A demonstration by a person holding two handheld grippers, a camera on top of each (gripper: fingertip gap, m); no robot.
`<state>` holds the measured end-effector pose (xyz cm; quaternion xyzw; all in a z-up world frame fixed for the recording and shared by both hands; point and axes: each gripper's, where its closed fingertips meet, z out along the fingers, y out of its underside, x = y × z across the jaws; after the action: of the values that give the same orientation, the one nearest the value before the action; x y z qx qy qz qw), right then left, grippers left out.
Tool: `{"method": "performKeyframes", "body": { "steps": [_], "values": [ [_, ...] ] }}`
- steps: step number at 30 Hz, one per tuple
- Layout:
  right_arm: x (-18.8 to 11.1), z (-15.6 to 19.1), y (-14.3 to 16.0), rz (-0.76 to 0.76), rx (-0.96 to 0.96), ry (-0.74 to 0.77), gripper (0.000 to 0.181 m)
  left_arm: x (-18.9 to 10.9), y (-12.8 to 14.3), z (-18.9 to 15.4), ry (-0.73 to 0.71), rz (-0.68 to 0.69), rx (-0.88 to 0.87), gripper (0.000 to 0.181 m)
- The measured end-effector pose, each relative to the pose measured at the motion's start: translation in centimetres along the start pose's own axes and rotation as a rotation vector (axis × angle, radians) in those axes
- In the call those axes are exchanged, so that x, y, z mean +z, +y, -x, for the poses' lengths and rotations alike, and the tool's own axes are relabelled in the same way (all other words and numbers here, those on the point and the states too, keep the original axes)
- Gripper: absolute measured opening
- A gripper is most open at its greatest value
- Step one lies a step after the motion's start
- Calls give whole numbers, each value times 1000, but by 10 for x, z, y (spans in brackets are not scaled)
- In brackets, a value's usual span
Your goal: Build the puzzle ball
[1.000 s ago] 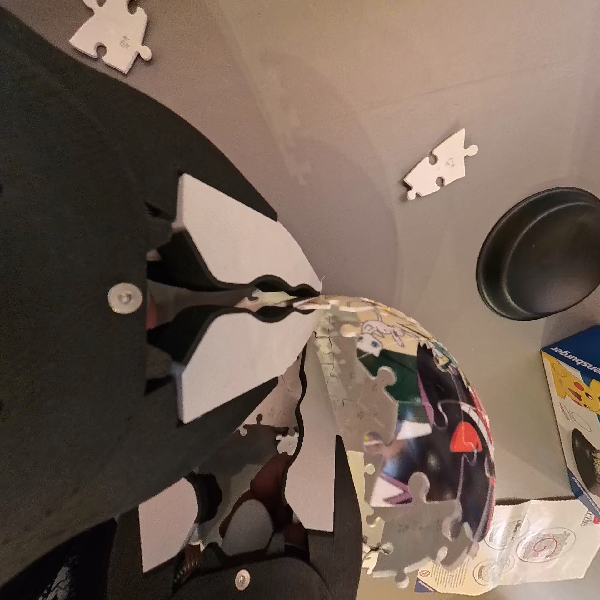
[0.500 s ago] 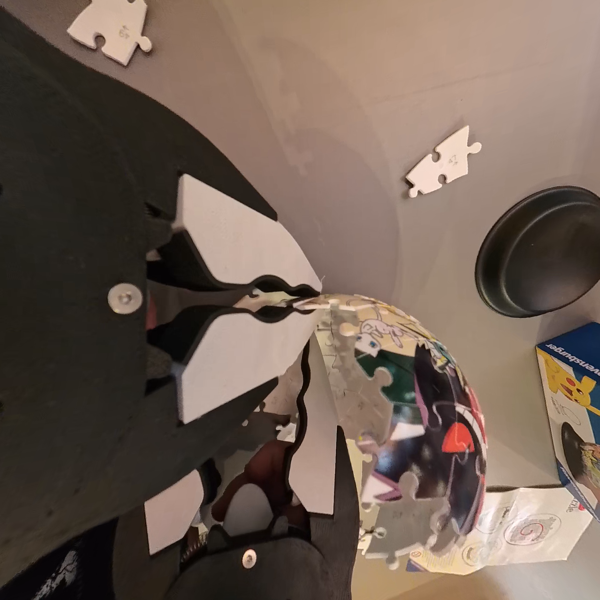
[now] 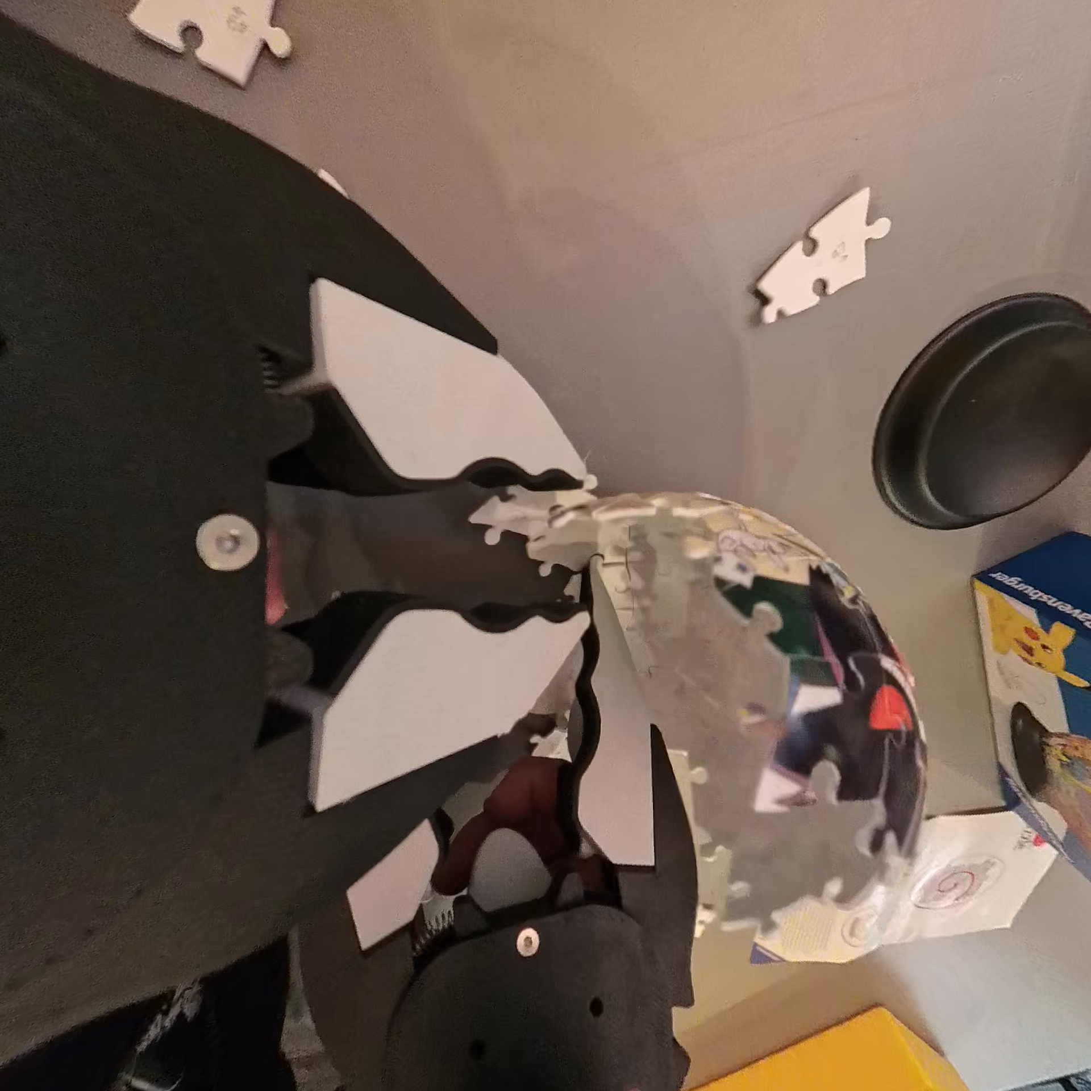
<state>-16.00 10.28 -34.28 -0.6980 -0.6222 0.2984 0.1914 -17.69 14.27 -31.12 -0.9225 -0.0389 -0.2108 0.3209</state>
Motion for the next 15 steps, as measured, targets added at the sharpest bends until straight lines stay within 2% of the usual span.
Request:
{"method": "performKeyframes", "body": {
  "steps": [8, 15],
  "values": [
    [0, 0, 0, -2, -1, -5, 92, -2, 8, 8, -29, -6, -14, 36],
    [0, 0, 0, -3, 1, -4, 92, -7, 10, 12, -42, -7, -6, 47]
  ]
}}
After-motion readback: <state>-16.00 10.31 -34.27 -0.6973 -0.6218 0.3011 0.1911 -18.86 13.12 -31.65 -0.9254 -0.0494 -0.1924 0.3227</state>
